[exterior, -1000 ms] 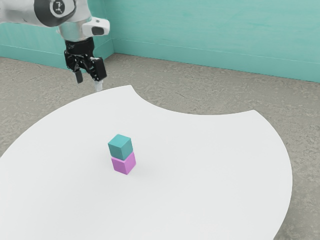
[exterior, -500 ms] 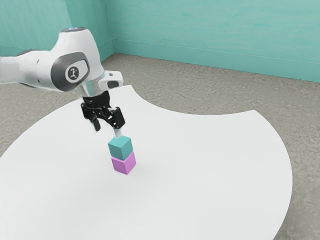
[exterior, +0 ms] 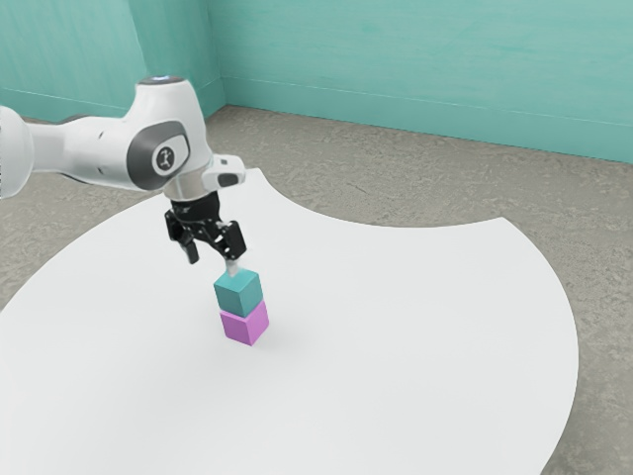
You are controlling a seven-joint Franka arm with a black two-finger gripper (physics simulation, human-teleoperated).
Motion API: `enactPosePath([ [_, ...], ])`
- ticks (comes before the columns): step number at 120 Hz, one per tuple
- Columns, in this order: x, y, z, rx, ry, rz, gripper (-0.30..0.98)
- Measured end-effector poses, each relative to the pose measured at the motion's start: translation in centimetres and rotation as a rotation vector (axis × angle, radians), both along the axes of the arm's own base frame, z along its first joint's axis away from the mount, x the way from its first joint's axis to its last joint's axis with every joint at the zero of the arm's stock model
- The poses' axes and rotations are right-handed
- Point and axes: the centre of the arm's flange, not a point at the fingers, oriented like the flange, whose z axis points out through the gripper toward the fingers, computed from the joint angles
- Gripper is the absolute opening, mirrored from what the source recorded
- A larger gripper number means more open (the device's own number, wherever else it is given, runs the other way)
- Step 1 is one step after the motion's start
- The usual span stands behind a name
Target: Pick up the blue block with one arm, and put the blue block on the table with one arm
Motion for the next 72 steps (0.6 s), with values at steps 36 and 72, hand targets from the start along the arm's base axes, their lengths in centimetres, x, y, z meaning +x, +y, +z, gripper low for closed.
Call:
enactPosePath([
  [36,2.7,-0.1,-2.7,-0.011,0.02,-0.039,0.69],
  [72,4.0,1.0,-5.2,-0.021,0.046,-0.059,0.69],
])
